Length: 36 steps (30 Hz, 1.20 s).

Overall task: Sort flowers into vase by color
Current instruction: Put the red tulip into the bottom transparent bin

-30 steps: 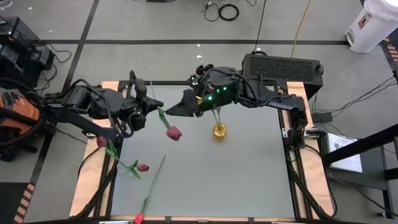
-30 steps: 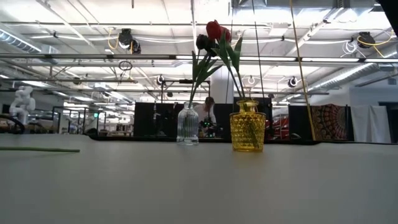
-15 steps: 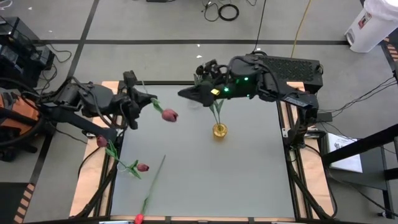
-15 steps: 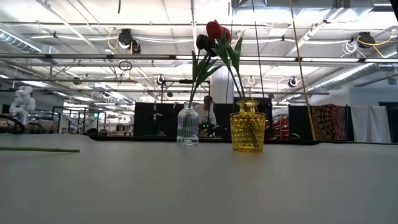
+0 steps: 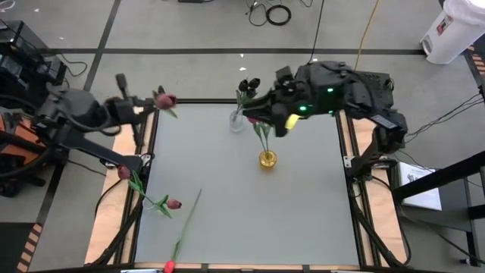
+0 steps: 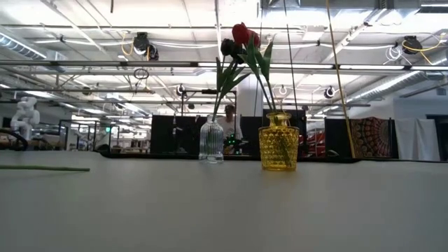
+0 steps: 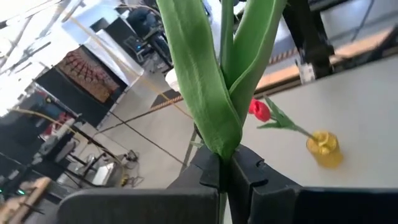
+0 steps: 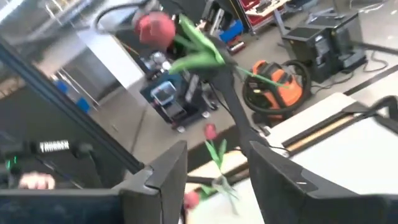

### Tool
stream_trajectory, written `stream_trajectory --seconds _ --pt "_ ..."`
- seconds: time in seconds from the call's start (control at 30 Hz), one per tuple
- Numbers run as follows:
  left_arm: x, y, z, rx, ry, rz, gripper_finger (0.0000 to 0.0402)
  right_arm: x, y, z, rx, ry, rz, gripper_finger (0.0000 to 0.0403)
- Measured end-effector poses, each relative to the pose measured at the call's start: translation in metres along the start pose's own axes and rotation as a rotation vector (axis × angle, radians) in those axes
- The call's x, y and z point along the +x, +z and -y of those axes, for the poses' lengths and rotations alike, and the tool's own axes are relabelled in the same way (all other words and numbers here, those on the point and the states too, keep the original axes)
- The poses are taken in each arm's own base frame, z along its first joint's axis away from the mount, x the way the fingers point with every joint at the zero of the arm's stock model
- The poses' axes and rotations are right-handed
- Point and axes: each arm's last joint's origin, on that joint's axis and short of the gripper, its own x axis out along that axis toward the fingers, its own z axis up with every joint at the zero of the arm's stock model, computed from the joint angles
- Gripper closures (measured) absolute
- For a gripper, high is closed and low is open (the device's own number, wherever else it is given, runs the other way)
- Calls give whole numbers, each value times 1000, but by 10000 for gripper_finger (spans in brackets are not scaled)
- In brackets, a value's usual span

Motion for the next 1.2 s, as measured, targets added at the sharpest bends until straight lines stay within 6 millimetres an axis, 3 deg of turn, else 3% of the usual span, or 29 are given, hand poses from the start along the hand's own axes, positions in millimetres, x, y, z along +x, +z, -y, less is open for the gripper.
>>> stream_trajectory --seconds 0.3,0.6,0.87,1.0,1.2 --pt "-39 -16 -22 -162 35 87 396 -79 0 -19 -160 -56 -15 243" --pt "-60 -31 -34 -277 114 89 396 -162 -6 -29 -213 -64 -16 243" --pt "-72 -47 -37 -375 150 31 396 -209 -17 -18 -255 -146 -91 243" --pt "-72 -47 -37 -378 150 33 396 -229 -21 -8 -287 -235 -108 243" --pt "-72 -47 -38 -416 150 37 396 -264 -19 0 -346 -216 -56 243"
